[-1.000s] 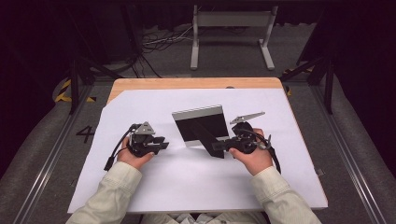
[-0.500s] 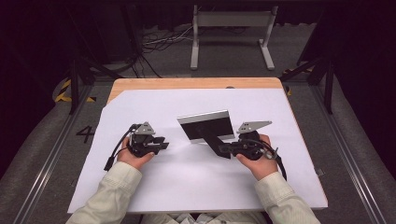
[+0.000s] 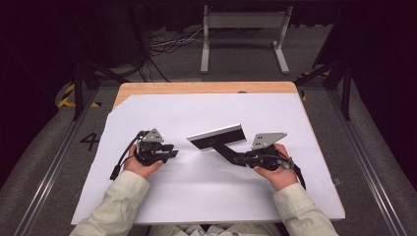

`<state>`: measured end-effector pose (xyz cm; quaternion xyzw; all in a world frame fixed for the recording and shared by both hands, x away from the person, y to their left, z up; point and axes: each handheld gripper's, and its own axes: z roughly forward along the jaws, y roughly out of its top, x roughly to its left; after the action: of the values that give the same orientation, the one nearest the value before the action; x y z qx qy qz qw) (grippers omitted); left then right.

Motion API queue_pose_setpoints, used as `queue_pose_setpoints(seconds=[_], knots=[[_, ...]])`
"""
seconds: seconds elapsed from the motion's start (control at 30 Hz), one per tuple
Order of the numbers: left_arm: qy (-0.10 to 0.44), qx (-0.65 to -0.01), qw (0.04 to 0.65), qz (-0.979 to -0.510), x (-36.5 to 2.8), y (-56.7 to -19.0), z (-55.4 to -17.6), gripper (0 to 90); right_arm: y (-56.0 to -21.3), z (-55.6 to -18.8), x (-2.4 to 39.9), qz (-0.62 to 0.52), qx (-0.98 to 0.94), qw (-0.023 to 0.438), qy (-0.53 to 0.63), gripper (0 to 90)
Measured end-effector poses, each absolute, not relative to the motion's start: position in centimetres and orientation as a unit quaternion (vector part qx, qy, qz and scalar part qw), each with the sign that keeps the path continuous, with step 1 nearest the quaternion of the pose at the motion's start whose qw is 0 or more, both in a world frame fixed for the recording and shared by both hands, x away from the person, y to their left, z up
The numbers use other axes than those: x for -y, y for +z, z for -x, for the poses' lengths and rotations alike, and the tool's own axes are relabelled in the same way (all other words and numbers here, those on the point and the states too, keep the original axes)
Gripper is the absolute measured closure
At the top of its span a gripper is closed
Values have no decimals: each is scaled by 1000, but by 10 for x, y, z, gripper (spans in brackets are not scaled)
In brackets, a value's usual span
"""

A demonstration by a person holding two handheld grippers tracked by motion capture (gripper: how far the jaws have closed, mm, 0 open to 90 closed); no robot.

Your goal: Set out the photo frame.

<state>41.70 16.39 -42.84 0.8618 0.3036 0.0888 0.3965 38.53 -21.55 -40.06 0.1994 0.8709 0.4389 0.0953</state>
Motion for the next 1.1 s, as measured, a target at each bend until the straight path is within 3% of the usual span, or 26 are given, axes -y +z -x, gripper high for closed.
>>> queue_pose_setpoints(seconds=[1.1], knots=[[89, -304, 394, -863, -163, -429, -418, 659, -415, -393, 229, -188, -922, 96, 325, 837]])
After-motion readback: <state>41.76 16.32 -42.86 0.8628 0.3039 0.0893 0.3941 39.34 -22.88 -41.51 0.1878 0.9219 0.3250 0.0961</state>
